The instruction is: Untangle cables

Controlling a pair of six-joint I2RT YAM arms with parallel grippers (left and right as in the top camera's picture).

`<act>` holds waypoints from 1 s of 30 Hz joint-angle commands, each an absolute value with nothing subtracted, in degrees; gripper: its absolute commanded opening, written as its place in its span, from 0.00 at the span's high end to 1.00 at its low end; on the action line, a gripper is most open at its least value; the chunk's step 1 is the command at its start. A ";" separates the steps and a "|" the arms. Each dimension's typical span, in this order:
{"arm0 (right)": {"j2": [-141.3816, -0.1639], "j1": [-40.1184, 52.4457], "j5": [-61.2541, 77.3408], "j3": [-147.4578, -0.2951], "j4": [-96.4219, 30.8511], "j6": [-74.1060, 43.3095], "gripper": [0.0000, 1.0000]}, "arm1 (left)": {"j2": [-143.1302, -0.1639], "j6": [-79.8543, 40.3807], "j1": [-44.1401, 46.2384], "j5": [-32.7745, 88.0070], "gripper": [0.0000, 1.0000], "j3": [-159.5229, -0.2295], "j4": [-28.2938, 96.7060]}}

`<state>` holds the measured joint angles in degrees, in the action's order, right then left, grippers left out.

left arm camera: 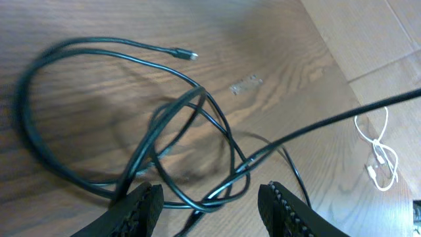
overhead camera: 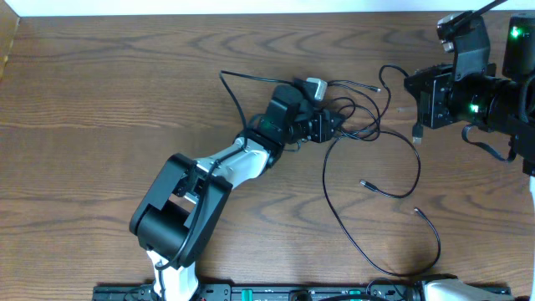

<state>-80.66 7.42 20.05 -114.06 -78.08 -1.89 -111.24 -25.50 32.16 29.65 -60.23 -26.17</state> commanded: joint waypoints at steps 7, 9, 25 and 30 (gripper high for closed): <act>-80.18 7.97 18.17 -114.63 -78.04 -1.21 0.99 | -110.04 -25.36 26.65 28.86 0.48 -61.47 -26.37; -80.18 7.97 18.22 -114.63 -78.06 -1.21 0.99 | -110.06 -25.34 26.28 28.86 0.48 -61.47 -26.02; -80.18 7.97 18.61 -114.63 -78.04 -1.23 0.99 | -111.24 -25.17 30.26 26.30 0.48 -61.47 -25.85; -80.18 7.97 18.63 -114.63 -77.93 -1.28 0.99 | -111.61 -25.15 32.38 25.93 0.48 -61.47 -25.45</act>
